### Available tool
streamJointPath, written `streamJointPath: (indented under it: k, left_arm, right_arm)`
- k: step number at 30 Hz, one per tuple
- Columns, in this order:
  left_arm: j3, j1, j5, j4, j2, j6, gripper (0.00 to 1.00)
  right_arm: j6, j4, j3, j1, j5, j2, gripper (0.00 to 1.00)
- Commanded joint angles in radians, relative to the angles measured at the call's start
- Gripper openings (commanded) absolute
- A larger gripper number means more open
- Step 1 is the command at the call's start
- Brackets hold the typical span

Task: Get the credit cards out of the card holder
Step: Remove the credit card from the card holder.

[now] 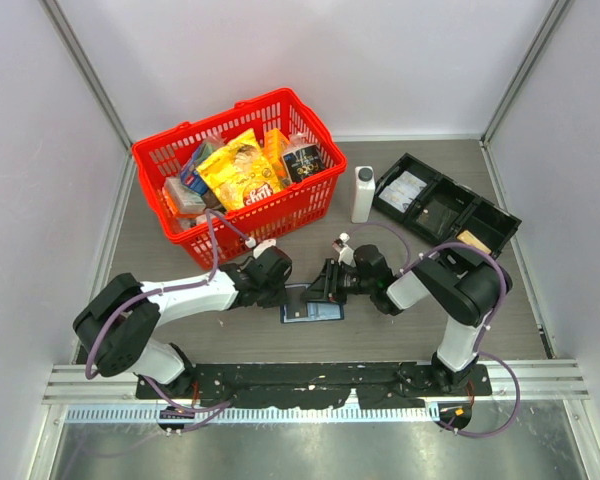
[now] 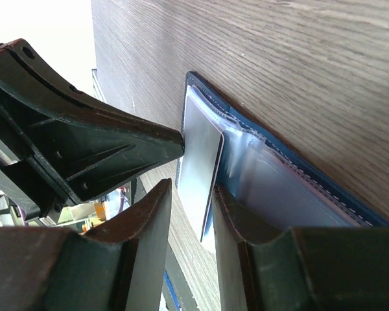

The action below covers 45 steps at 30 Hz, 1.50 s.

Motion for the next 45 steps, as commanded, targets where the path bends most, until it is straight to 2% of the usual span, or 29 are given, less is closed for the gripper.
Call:
streamJointPath:
  k: [1, 9, 13, 18, 26, 31, 40, 45]
  left_arm:
    - [-0.004, 0.006, 0.058, 0.063, 0.028, -0.007, 0.00]
    - [-0.004, 0.006, 0.069, 0.074, 0.031, -0.009, 0.00]
    - [-0.008, 0.006, 0.069, 0.077, 0.031, -0.009, 0.00]
    - [-0.013, 0.006, 0.058, 0.069, 0.029, -0.012, 0.00]
    - [-0.008, 0.006, 0.019, 0.011, 0.031, -0.013, 0.00]
    - [-0.004, 0.006, 0.013, 0.002, 0.039, -0.012, 0.00]
    - [-0.001, 0.006, 0.015, 0.000, 0.040, -0.013, 0.00]
    - [-0.004, 0.006, 0.016, 0.008, 0.007, -0.013, 0.00]
  right_arm:
    - [0.040, 0.094, 0.042, 0.039, -0.048, 0.032, 0.36]
    - [0.097, 0.142, 0.076, 0.076, -0.048, 0.090, 0.39]
    - [0.116, 0.174, 0.079, 0.095, -0.048, 0.119, 0.44]
    - [0.201, 0.327, 0.059, 0.095, -0.065, 0.152, 0.45]
    - [0.209, 0.350, 0.031, 0.070, -0.072, 0.109, 0.44]
    - [0.242, 0.395, -0.004, 0.035, -0.086, 0.092, 0.41]
    - [0.281, 0.510, -0.064, -0.033, -0.118, 0.115, 0.22]
    - [0.239, 0.465, -0.062, -0.037, -0.114, 0.118, 0.22]
